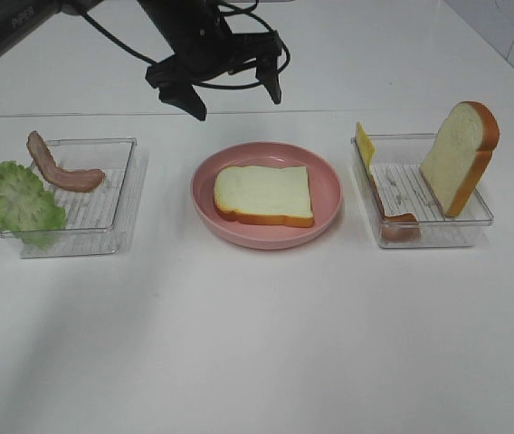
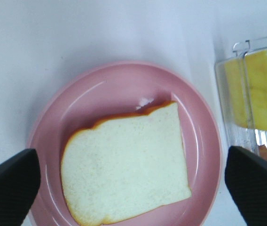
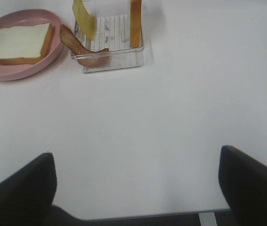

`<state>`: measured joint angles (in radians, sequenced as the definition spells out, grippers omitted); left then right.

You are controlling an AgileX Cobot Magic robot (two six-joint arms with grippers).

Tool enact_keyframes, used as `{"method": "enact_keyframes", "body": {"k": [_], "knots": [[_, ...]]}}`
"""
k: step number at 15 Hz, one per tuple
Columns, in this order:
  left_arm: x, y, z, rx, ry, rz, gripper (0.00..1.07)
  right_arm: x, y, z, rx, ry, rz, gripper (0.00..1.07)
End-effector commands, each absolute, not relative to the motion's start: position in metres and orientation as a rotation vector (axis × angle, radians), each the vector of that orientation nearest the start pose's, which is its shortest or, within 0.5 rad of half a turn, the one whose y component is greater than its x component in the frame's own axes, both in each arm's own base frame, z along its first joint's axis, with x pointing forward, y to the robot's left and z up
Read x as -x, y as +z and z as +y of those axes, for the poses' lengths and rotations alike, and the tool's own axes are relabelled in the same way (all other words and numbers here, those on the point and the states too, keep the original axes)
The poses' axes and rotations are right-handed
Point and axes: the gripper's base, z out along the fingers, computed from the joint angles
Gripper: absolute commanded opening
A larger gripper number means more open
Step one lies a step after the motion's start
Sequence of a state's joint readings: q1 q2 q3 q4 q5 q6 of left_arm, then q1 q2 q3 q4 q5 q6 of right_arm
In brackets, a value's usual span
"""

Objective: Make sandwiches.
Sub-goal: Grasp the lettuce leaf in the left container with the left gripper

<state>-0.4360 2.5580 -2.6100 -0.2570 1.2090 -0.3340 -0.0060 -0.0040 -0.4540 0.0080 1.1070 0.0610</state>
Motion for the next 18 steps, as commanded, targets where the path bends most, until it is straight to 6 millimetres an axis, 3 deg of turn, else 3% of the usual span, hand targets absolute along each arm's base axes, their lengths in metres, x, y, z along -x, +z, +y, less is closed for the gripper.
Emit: {"method": "enact_keyframes", "body": {"k": [1, 5, 6, 9, 10, 12, 15, 17, 18], "knots": [[-0.473, 0.246, -0.245, -0.125, -0.526, 2.769, 1.01, 0.006, 0.26, 0.001, -0.07, 0.045, 2.096, 0.89], [-0.464, 0.286, -0.228, -0.164, -0.38, 2.688, 1.01, 0.006, 0.26, 0.001, -0.07, 0.045, 2.096, 0.89], [-0.451, 0.302, -0.206, -0.154, -0.319, 2.714, 1.0, 0.006, 0.26, 0.001, -0.07, 0.045, 2.096, 0.89], [-0.437, 0.314, -0.176, -0.129, -0.28, 2.757, 1.0, 0.006, 0.26, 0.001, -0.07, 0.045, 2.096, 0.89], [-0.423, 0.325, -0.148, -0.101, -0.255, 2.777, 1.0, 0.006, 0.26, 0.001, -0.07, 0.045, 2.096, 0.89], [-0.406, 0.336, -0.113, -0.033, -0.225, 2.793, 1.0, 0.006, 0.26, 0.001, -0.07, 0.045, 2.096, 0.89], [-0.379, 0.335, -0.065, 0.059, -0.161, 2.847, 0.99, 0.006, 0.26, 0.001, -0.07, 0.045, 2.096, 0.89], [-0.368, 0.323, -0.049, 0.094, -0.119, 2.899, 0.99, 0.006, 0.26, 0.001, -0.07, 0.045, 2.096, 0.89], [-0.36, 0.299, -0.032, 0.115, -0.093, 2.959, 0.99, 0.006, 0.26, 0.001, -0.07, 0.045, 2.096, 0.89]]}}
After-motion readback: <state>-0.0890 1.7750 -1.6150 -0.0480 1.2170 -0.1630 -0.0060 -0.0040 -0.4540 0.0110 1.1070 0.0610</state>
